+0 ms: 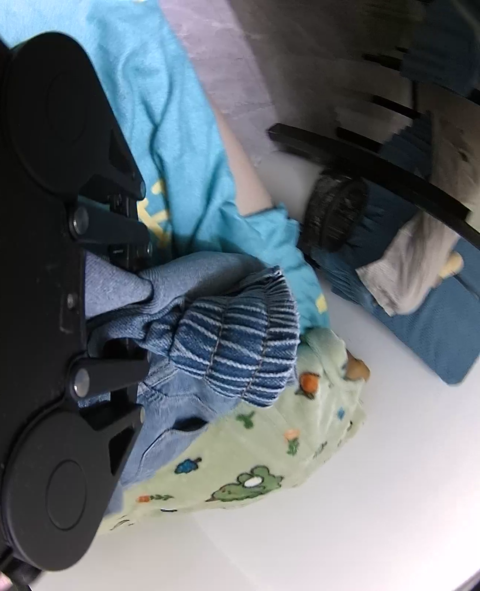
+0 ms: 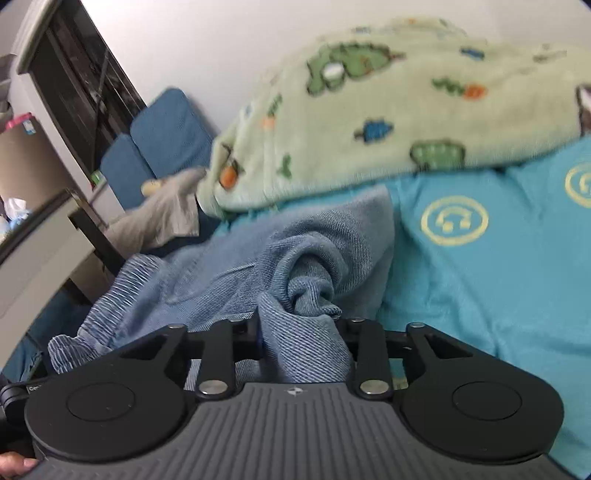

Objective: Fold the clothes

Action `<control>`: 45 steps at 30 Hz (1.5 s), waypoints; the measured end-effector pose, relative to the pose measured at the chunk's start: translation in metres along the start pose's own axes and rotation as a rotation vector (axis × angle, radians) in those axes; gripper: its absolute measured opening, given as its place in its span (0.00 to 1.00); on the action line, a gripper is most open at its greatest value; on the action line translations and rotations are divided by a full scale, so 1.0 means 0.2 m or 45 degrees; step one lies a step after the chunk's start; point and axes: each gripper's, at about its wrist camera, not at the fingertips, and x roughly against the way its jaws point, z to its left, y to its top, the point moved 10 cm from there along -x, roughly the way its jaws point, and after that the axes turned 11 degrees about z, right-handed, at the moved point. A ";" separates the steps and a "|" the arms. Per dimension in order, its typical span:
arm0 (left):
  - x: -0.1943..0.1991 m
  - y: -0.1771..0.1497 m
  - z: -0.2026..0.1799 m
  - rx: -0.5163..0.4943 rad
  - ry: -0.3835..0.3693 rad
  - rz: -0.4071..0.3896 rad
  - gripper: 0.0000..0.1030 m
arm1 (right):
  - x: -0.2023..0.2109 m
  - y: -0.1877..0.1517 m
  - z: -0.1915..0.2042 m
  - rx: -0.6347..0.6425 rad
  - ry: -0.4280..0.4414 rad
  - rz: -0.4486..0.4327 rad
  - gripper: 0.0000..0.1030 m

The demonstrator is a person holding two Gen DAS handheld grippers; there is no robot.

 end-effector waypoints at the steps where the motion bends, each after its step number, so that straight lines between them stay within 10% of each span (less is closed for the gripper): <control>1: 0.03 0.00 -0.02 -0.006 0.000 -0.011 0.18 | 0.03 0.02 0.03 0.010 0.005 -0.014 0.27; 14: 0.51 -0.09 -0.15 -0.015 -0.138 -0.033 0.16 | 0.58 0.13 0.35 0.132 -0.006 -0.121 0.25; 23: 0.69 -0.27 -0.60 -0.202 -0.293 0.001 0.16 | 1.09 0.17 0.24 0.143 -0.083 -0.212 0.24; 45: 0.11 -1.29 -2.01 -0.611 -0.601 0.275 0.16 | 2.12 0.30 -0.99 -0.101 -0.476 -0.557 0.25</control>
